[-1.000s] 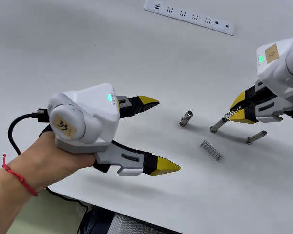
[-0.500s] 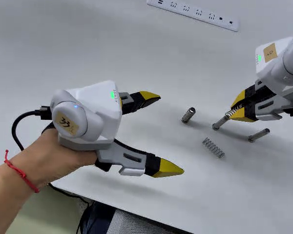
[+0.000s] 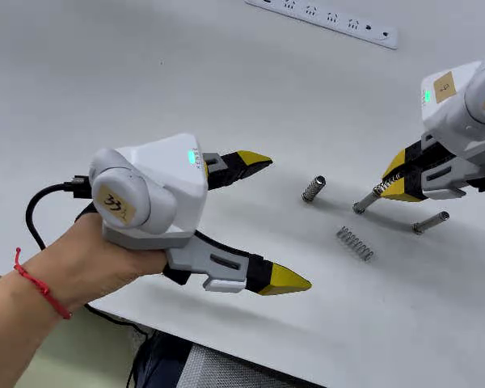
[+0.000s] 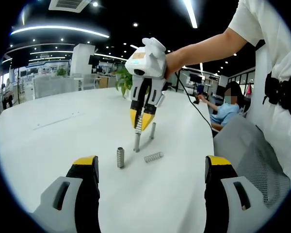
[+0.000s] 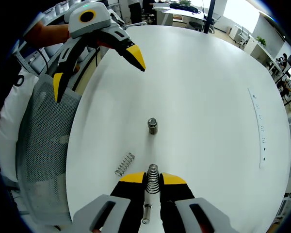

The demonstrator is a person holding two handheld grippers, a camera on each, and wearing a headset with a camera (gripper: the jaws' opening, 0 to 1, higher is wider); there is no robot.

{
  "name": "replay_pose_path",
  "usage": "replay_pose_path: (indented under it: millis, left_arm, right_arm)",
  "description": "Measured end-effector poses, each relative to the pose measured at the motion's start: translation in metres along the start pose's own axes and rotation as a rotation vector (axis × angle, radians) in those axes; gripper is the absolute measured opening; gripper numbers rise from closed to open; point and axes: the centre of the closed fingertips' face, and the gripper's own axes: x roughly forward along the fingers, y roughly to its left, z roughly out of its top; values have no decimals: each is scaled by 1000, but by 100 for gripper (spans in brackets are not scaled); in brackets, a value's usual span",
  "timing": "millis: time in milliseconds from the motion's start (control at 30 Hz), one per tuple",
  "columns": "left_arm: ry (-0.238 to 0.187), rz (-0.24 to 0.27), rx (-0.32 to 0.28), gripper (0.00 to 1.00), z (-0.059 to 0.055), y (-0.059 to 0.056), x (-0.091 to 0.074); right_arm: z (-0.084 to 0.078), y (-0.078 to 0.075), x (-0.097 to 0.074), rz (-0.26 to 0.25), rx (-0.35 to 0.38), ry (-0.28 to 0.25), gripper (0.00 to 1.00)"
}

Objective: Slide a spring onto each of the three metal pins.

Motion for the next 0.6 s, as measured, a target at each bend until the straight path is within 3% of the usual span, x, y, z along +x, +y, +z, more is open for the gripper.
replay_pose_path:
  millis: [600]
  left_arm:
    - [-7, -8, -13, 89, -1, -3, 2]
  right_arm:
    - [-3, 0, 11, 12, -14, 14, 7]
